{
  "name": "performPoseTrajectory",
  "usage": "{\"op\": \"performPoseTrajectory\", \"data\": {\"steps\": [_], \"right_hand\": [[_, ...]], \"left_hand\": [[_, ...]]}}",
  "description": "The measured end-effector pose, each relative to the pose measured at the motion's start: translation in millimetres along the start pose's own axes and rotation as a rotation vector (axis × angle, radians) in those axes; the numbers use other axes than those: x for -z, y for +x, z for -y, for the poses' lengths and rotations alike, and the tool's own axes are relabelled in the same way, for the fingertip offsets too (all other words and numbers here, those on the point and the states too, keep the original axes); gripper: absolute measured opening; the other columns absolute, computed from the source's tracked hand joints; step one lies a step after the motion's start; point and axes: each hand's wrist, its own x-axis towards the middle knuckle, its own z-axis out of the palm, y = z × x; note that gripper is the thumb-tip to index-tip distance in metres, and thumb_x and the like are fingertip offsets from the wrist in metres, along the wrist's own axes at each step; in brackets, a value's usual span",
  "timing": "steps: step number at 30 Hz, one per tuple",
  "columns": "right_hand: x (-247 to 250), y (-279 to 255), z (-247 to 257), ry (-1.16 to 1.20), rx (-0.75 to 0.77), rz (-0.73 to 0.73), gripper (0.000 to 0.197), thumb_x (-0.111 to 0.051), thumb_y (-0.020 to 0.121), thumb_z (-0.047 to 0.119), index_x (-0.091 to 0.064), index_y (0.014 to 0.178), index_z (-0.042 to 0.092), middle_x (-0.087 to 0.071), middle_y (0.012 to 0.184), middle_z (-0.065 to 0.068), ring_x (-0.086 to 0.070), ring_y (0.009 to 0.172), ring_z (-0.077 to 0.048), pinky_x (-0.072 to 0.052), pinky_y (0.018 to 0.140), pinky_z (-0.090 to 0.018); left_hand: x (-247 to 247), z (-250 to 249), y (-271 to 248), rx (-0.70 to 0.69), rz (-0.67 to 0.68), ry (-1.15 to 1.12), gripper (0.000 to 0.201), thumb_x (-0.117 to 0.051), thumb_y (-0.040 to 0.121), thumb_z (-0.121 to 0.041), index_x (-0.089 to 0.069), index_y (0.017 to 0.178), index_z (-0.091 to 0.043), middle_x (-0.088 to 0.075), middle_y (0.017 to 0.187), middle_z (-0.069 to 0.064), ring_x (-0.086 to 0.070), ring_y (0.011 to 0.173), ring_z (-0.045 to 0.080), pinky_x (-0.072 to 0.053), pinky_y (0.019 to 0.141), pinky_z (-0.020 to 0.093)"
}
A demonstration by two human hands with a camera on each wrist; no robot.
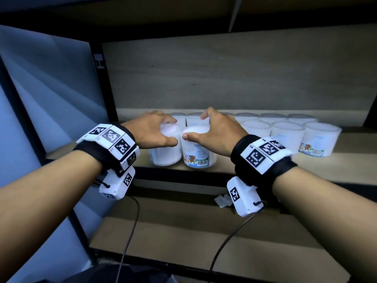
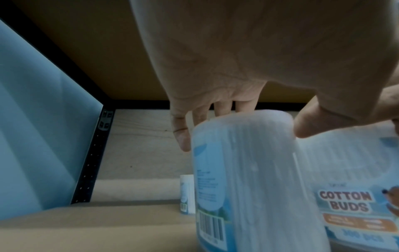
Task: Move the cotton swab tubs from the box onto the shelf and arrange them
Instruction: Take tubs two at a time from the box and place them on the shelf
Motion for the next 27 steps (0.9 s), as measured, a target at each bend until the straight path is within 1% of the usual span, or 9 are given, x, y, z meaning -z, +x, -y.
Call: {"op": "performPoseTrajectory", "data": {"steps": [3, 8, 13, 15, 17, 20, 23, 25, 27], "right_hand": [[-8.8, 6.1, -1.2, -0.004, -0.032, 0.02, 0.076, -0.07, 0.071, 0.07, -0.047, 0.13, 0.028, -0.054, 0.137, -0.005, -0.05, 0.126, -0.026, -0.046, 0.097, -0.036], [-19.1, 12.7, -4.7, -0.017, -0.083, 0.049, 0.079, -0.069, 0.07, 0.072, -0.047, 0.131, 0.026, -0.054, 0.136, -0.005, -0.05, 0.125, -0.027, -0.047, 0.097, -0.038], [-21.6, 14.4, -7.7, -0.021, -0.094, 0.053, 0.079, -0.069, 0.069, 0.073, -0.05, 0.129, 0.025, -0.054, 0.135, -0.006, -0.053, 0.123, -0.026, -0.048, 0.096, -0.037], [-20.6, 12.6, -8.6, -0.057, -0.09, 0.065, 0.081, -0.067, 0.067, 0.076, -0.052, 0.13, 0.027, -0.055, 0.135, -0.005, -0.052, 0.123, -0.026, -0.048, 0.096, -0.037], [-18.1, 9.8, -9.9, -0.093, -0.052, 0.064, 0.079, -0.067, 0.066, 0.077, -0.053, 0.128, 0.031, -0.056, 0.133, -0.002, -0.05, 0.125, -0.025, -0.046, 0.097, -0.037], [-11.1, 3.1, -10.1, -0.119, 0.075, 0.072, 0.056, -0.074, 0.073, 0.061, -0.06, 0.12, 0.036, -0.055, 0.127, 0.0, -0.046, 0.125, -0.024, -0.042, 0.098, -0.034], [-6.3, -4.4, -9.0, -0.154, 0.216, 0.075, 0.031, -0.074, 0.082, 0.041, -0.068, 0.112, 0.037, -0.061, 0.12, 0.004, -0.05, 0.12, -0.018, -0.042, 0.095, -0.028], [-6.2, -7.7, -9.0, -0.157, 0.257, 0.062, 0.027, -0.07, 0.086, 0.028, -0.07, 0.112, 0.036, -0.066, 0.116, 0.007, -0.056, 0.114, -0.012, -0.044, 0.09, -0.024], [-7.2, -8.2, -9.1, -0.155, 0.259, 0.037, 0.031, -0.064, 0.087, 0.018, -0.072, 0.11, 0.037, -0.069, 0.112, 0.01, -0.06, 0.108, -0.01, -0.048, 0.088, -0.025]], "left_hand": [[-5.9, 5.7, 8.8, 0.011, 0.018, 0.005, 0.077, -0.065, 0.072, -0.054, -0.044, 0.143, -0.03, -0.04, 0.15, -0.002, -0.038, 0.137, 0.017, -0.032, 0.109, 0.028], [-16.9, 10.9, 18.8, 0.022, 0.046, 0.024, 0.09, -0.055, 0.061, -0.063, -0.043, 0.143, -0.03, -0.043, 0.149, -0.003, -0.04, 0.136, 0.016, -0.034, 0.112, 0.032], [-24.4, 13.2, 21.1, 0.018, 0.03, 0.009, 0.086, -0.056, 0.066, -0.058, -0.043, 0.145, -0.026, -0.043, 0.149, 0.0, -0.04, 0.136, 0.018, -0.033, 0.109, 0.029], [-26.4, 14.3, 20.2, 0.005, 0.019, -0.005, 0.084, -0.059, 0.069, -0.057, -0.041, 0.146, -0.025, -0.042, 0.149, 0.0, -0.039, 0.137, 0.018, -0.032, 0.11, 0.029], [-28.2, 15.8, 18.5, -0.014, -0.013, -0.021, 0.087, -0.057, 0.066, -0.058, -0.042, 0.145, -0.025, -0.043, 0.148, -0.001, -0.04, 0.135, 0.017, -0.032, 0.11, 0.028], [-27.2, 18.7, 12.3, -0.056, -0.062, -0.039, 0.081, -0.054, 0.065, -0.059, -0.05, 0.138, -0.027, -0.05, 0.137, -0.004, -0.047, 0.126, 0.015, -0.038, 0.107, 0.029], [-25.6, 22.4, 4.9, -0.158, -0.125, -0.011, 0.059, -0.053, 0.071, -0.054, -0.062, 0.123, -0.031, -0.057, 0.116, -0.009, -0.055, 0.109, 0.012, -0.045, 0.097, 0.031], [-25.1, 23.4, 0.8, -0.205, -0.153, 0.021, 0.038, -0.061, 0.082, -0.04, -0.067, 0.118, -0.03, -0.061, 0.112, -0.008, -0.057, 0.099, 0.01, -0.046, 0.089, 0.027], [-26.2, 24.0, -1.5, -0.218, -0.167, 0.034, 0.031, -0.063, 0.088, -0.03, -0.068, 0.118, -0.028, -0.064, 0.113, -0.006, -0.058, 0.097, 0.01, -0.043, 0.084, 0.022]]}}
